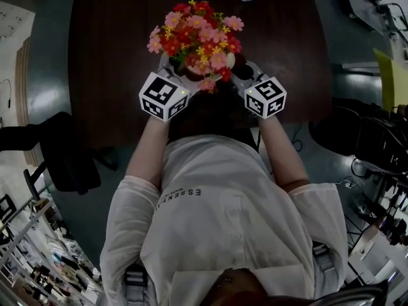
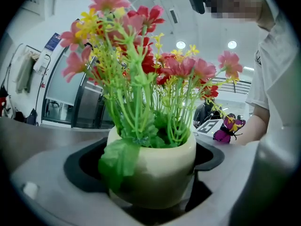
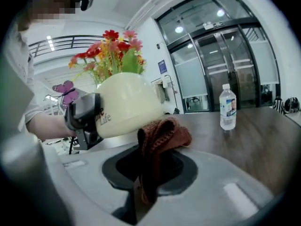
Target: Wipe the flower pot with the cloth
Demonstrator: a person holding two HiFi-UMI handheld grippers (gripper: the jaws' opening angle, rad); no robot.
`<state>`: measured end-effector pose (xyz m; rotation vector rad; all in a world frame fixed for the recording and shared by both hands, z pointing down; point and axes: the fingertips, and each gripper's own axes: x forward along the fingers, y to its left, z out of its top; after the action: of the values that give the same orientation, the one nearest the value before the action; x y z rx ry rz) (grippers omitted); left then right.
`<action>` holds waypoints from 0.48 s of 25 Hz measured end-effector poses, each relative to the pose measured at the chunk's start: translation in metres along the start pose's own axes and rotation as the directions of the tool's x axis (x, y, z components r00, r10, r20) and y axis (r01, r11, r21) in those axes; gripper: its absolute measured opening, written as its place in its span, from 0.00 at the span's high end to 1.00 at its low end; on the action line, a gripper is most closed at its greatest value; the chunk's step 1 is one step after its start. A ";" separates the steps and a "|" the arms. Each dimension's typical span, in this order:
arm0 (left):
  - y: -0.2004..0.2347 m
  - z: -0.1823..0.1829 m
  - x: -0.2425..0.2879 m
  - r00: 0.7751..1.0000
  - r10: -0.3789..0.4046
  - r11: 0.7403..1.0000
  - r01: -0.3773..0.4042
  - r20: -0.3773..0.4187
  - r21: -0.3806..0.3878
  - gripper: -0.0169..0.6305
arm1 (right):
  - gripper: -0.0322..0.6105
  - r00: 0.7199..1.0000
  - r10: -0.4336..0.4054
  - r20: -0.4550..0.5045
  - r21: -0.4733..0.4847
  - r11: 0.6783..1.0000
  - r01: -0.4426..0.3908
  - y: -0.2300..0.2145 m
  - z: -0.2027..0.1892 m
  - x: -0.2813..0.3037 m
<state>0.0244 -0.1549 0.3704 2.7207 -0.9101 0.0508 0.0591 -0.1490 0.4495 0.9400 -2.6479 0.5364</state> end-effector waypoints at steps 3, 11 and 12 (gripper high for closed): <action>-0.002 0.003 0.001 1.000 -0.004 1.000 0.004 0.005 -0.008 0.10 | 0.87 0.999 -0.005 0.033 -0.020 1.000 0.006 -0.003 0.011 0.007; -0.007 0.009 0.004 0.998 -0.029 0.997 0.033 0.048 -0.071 0.10 | 0.87 0.978 0.207 0.037 -0.080 0.976 -0.203 0.059 0.009 0.025; -0.006 0.010 0.004 0.998 -0.029 0.997 0.033 0.052 -0.075 0.10 | 0.87 0.971 0.238 0.027 -0.086 0.968 -0.234 0.068 0.006 0.026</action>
<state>0.0309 -0.1550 0.3600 2.6758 -0.8656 -0.0588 -0.0049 -0.1168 0.4366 0.6202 -2.8107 0.4606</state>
